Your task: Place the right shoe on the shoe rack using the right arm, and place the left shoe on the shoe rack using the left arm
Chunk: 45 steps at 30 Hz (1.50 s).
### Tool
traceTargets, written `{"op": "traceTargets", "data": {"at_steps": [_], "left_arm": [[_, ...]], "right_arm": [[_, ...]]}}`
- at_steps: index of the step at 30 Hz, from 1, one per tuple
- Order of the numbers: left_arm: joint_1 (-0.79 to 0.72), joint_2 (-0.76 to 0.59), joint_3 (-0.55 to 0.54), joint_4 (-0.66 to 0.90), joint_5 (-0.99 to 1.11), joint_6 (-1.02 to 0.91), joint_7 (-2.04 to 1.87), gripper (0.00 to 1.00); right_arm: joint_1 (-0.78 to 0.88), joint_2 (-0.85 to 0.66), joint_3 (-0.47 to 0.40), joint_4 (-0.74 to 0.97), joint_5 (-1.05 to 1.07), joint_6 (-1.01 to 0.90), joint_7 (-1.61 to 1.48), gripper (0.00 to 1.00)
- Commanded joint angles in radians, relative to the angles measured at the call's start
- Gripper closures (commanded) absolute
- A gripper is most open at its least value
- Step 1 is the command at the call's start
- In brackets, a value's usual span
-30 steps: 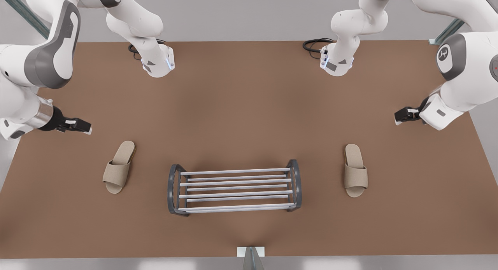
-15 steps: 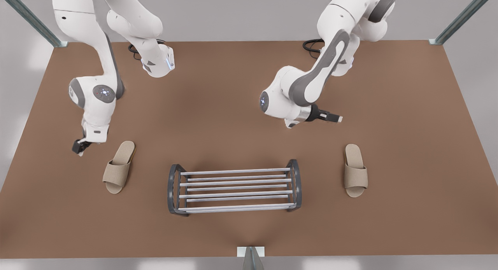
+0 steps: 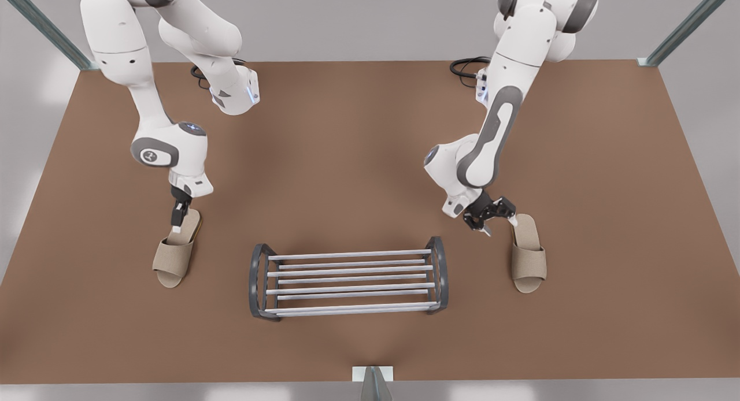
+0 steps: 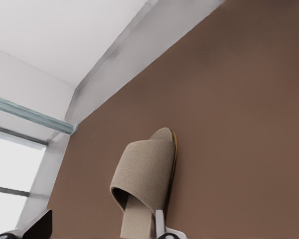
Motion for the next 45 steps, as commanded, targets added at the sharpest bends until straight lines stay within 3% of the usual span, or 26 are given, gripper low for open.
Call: {"op": "traceTargets", "data": {"at_steps": [1,5,9,17,28,45], "left_arm": [[0.0,-0.003,0.021,-0.026,0.25,0.357,-1.795,0.0],[0.0,-0.013,0.093,-0.093,0.537,0.576,-1.792,0.0],[0.001,0.0,0.199,-0.095,0.801,0.757,-1.79,0.0],[0.006,0.06,0.343,-0.093,0.837,0.751,-1.781,0.0],[0.036,0.171,0.343,0.019,0.84,0.748,-1.781,0.0],[0.063,0.24,0.343,0.128,0.849,0.745,-1.78,0.0]], "right_arm": [[0.009,-0.005,0.002,-0.024,-0.23,-0.096,1.021,0.0],[0.009,-0.027,0.011,-0.089,-0.405,-0.251,1.351,0.0],[0.006,-0.01,0.011,-0.083,-0.468,-0.265,1.617,0.0],[-0.008,0.093,0.011,0.011,-0.509,-0.262,1.673,0.0],[-0.018,0.157,0.009,0.124,-0.58,-0.237,1.672,0.0],[-0.049,0.213,0.008,0.163,-0.626,-0.237,1.672,0.0]]}}
